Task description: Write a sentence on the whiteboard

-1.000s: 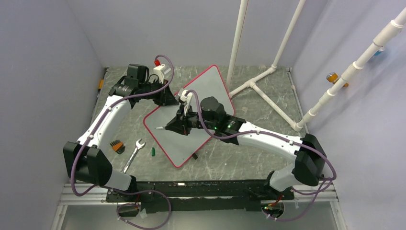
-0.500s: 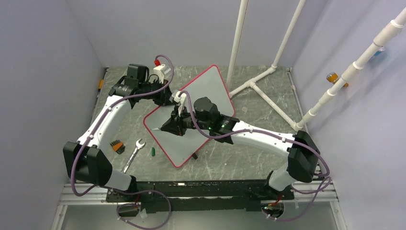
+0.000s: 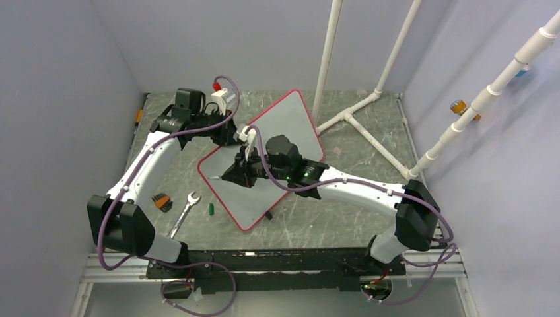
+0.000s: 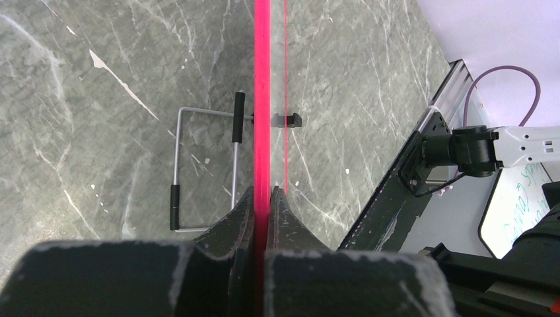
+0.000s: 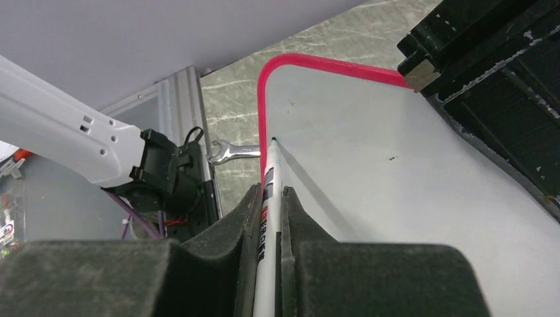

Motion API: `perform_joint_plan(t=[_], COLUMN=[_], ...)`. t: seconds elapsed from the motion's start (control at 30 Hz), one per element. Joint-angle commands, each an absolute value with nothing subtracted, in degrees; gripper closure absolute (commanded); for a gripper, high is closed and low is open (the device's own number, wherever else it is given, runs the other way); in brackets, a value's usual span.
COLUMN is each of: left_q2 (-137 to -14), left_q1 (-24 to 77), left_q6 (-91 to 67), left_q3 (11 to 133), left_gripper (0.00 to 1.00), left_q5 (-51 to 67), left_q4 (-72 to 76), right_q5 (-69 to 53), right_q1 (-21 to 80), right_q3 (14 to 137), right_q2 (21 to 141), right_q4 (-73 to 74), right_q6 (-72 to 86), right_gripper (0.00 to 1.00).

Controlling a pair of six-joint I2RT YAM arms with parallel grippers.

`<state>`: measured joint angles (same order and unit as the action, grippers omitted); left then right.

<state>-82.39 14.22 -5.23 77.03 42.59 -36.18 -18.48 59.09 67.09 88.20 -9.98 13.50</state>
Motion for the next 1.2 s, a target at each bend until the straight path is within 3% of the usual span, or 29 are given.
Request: perform_joint_plan(t=[0.0,0.53,1.17], left_q2=[-82.5,-82.5,-82.4], left_q1=[15.0,15.0,15.0], left_q6=[0.4,0.4,0.4], left_q3=[75.5,75.6,75.5], left_gripper=[1.0,1.0,1.0], left_q5=[38.2,38.4,38.5], left_q4=[-33.6,-33.7,-33.7], right_q5=[-15.7,-12.9,-9.4], right_q1=[59.2,59.2,59.1], right_q3=[66.1,58.8,68.9], right_q2=[88.3,84.7,88.0], right_q4=[-11.0,-10.1,-6.5], right_q6=[13.5,14.3,11.7], right_gripper=[1.0,1.0,1.0])
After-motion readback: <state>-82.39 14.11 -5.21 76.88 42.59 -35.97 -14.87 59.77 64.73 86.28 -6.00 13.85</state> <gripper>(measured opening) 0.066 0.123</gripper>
